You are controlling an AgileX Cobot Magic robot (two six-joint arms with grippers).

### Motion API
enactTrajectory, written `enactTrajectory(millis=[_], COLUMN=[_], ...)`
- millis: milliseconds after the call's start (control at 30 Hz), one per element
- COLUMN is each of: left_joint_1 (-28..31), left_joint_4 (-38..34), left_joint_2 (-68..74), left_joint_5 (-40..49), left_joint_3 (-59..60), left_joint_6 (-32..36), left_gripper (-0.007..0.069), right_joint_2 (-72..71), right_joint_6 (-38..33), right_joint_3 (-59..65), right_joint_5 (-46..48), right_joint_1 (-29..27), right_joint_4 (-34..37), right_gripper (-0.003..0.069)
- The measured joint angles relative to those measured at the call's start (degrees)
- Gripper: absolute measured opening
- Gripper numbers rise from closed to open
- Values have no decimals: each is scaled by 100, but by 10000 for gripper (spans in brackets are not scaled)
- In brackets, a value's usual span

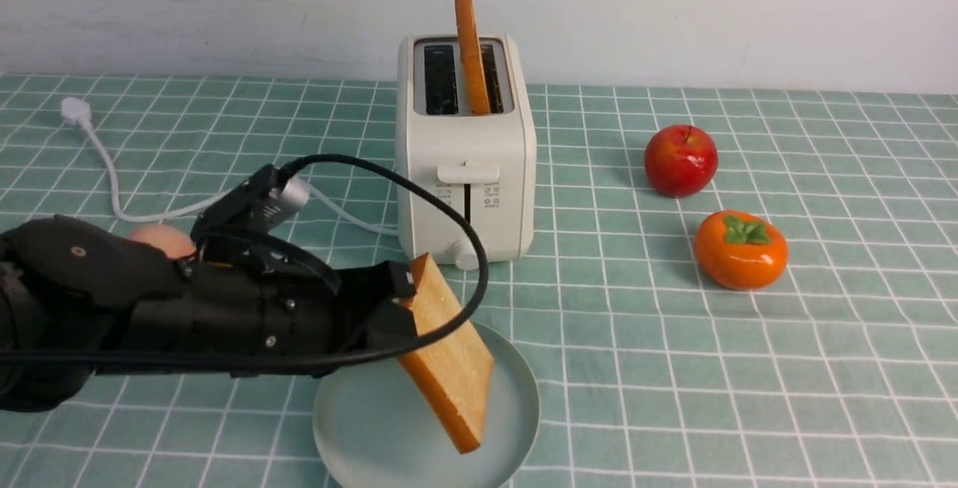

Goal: Take toasted bread from bread machine on blue coffee table place on plate.
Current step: 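Place the slice of bread on the plate with the left gripper, then grasp the toast slice in the toaster and pull it up out of the slot with the right gripper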

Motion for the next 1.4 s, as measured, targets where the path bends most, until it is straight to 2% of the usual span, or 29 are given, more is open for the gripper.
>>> enactTrajectory(millis=[67,167,233,267,300,367,467,500,633,700,733,800,900,933,967,1100,1200,1233,1267,1400], left_joint_1=[0,0,0,0,0,0,0,11,80,187,197,324,361,361,366,373,373,373,373,373], left_joint_4=[-176,-192,-40,-21,174,646,1128,1559,2370,3311,3390,4599,5820,5902,6485,7350,7643,7657,7684,7676], left_joint_2=[107,170,170,170,170,170,170,161,28,-188,-207,-493,-764,-786,-955,-1506,-2230,-2279,-2748,-3780], left_joint_5=[70,178,234,234,256,304,331,360,406,483,483,782,1361,1410,1781,2327,2609,2638,2735,2837], left_joint_3=[0,0,0,0,0,0,0,0,0,0,0,0,0,0,0,0,0,0,6,159], left_joint_6=[322,633,712,708,738,732,619,397,-220,-1108,-1182,-2213,-3357,-3357,-3881,-4769,-5017,-5023,-5058,-5078], left_gripper=[71,186,300,300,372,470,510,515,471,377,367,234,64,64,-6,-14,-14,-14,-14,-14], right_joint_2=[0,0,5,4,11,84,211,378,777,1207,1241,1732,2242,2280,2586,3359,4167,4222,4716,5786], right_joint_6=[0,0,0,0,0,0,-29,-68,-87,-87,-87,-111,-137,-137,-148,-132,89,109,283,506], right_joint_3=[0,-5,-5,-5,-20,-104,-264,-457,-933,-1469,-1469,-2007,-2472,-2535,-2752,-3373,-3932,-4015,-4365,-5358], right_joint_5=[0,-95,-202,-210,-255,-256,-146,-6,249,496,496,691,759,754,720,435,-33,-91,-318,-809], right_joint_1=[0,0,0,0,0,0,0,0,0,0,0,0,78,94,247,958,1622,1660,1962,2444], right_joint_4=[40,290,417,430,488,562,563,563,515,376,376,307,269,270,232,13,-445,-511,-783,-1377], right_gripper=[37,41,42,42,43,42,43,43,43,43,43,43,43,43,43,47,71,75,111,239])
